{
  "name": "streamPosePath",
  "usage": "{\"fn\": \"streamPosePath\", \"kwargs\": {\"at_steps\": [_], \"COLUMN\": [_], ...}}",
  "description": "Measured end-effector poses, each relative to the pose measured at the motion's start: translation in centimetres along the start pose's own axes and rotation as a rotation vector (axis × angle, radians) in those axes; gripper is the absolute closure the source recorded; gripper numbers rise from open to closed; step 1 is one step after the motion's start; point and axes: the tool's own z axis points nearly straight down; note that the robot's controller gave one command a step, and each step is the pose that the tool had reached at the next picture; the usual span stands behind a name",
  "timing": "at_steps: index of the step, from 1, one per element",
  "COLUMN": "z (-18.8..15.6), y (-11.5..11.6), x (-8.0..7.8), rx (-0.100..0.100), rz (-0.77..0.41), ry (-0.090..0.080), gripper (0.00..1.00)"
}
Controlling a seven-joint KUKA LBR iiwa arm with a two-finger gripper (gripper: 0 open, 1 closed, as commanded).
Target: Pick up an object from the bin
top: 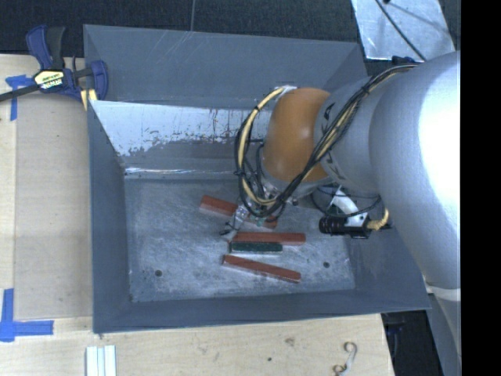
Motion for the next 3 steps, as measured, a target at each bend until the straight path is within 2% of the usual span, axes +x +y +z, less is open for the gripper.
{"fn": "streamPosePath", "kwargs": {"at_steps": [1, 2, 3], "z": [-0.1, -0.3, -2.8], "y": [0.0, 0.1, 0.1], "x": [-0.1, -0.3, -0.5], "rx": [-0.001, -0.005, -0.003], "rz": [0.0, 0.001, 0.002], "ry": [-0.002, -0.009, -0.006], "gripper": [0.0, 1.0, 1.0]}}
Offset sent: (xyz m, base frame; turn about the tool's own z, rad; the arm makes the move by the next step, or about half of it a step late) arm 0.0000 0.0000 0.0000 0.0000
